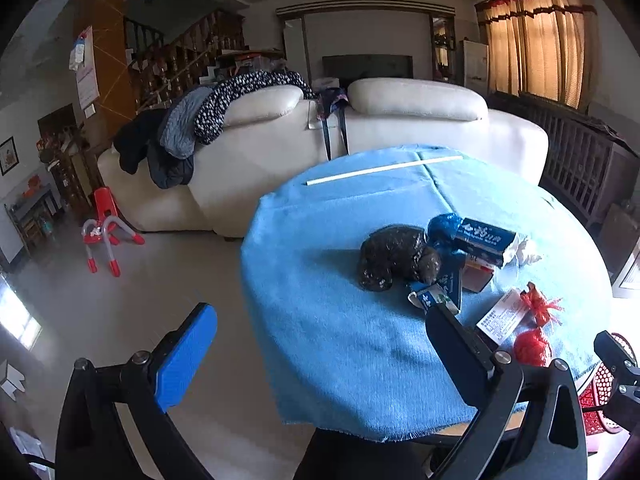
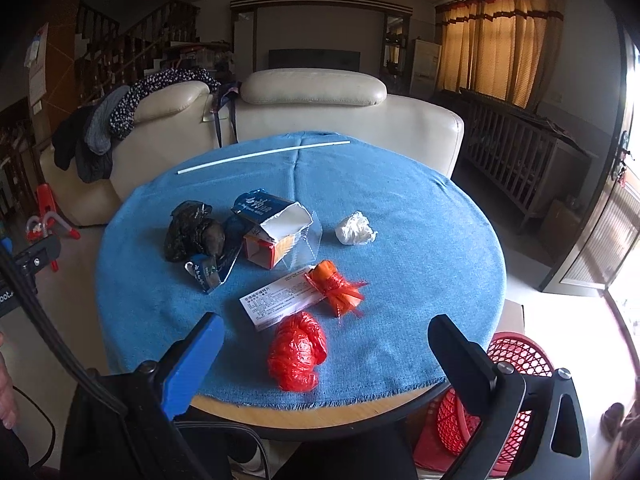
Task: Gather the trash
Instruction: 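Move the right tool toward the red plastic bag while the left tool approaches the blue packets, then grasp the red plastic bag with the right tool while the left tool reaches the blue-white packet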
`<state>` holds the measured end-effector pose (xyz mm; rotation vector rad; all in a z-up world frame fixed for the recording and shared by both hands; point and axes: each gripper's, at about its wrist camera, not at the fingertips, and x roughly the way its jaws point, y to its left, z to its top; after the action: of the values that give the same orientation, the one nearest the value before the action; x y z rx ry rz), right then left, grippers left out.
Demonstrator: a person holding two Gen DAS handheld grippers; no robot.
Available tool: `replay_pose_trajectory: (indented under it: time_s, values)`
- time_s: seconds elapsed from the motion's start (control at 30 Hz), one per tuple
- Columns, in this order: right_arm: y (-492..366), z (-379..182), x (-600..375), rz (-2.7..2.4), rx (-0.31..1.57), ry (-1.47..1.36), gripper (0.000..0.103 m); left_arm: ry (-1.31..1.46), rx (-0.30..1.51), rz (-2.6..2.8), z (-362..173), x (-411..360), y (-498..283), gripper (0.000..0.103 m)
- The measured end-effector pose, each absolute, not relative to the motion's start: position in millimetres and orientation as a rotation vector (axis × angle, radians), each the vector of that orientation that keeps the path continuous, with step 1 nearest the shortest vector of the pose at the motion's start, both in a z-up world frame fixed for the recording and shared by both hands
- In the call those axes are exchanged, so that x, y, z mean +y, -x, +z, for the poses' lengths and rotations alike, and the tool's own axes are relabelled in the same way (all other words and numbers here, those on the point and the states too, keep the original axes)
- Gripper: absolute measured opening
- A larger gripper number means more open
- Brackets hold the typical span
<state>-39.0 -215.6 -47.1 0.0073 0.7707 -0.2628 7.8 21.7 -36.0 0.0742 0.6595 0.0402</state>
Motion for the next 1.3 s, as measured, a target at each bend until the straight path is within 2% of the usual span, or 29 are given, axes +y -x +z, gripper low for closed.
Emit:
replay_pose_trajectory:
  time_s: [0.83, 1.1, 1.17, 1.23, 1.3]
  values:
    - [27.8, -65.8, -227.4, -0.273, 0.831, -0.013, 0.103, -0.114, 0.762, 0.01, -61.3, 4.1, -31.5, 0.103]
    - [19.0, -108.2, -273.5, -0.157, 0.946, -0.27, 0.103, -0.049, 0.895, -0.034, -91.2, 9.8, -58.8, 0.103]
    - [16.6, -120.6, -280.7, -0.123, 0.975, -0.327, 0.1, -0.038, 0.932, -0.045, -99.0, 9.0, -64.4, 0.103]
    - [13.9, -131.9, -285.6, -0.101, 1.001, -0.366, 0.089, -0.035, 0.957, -0.058, -105.7, 6.3, -67.7, 0.103]
    - [9.1, -142.6, -288.5, -0.074, 1.03, -0.409, 0.083, -0.048, 0.974, -0.068, -110.4, 1.3, -70.1, 0.103]
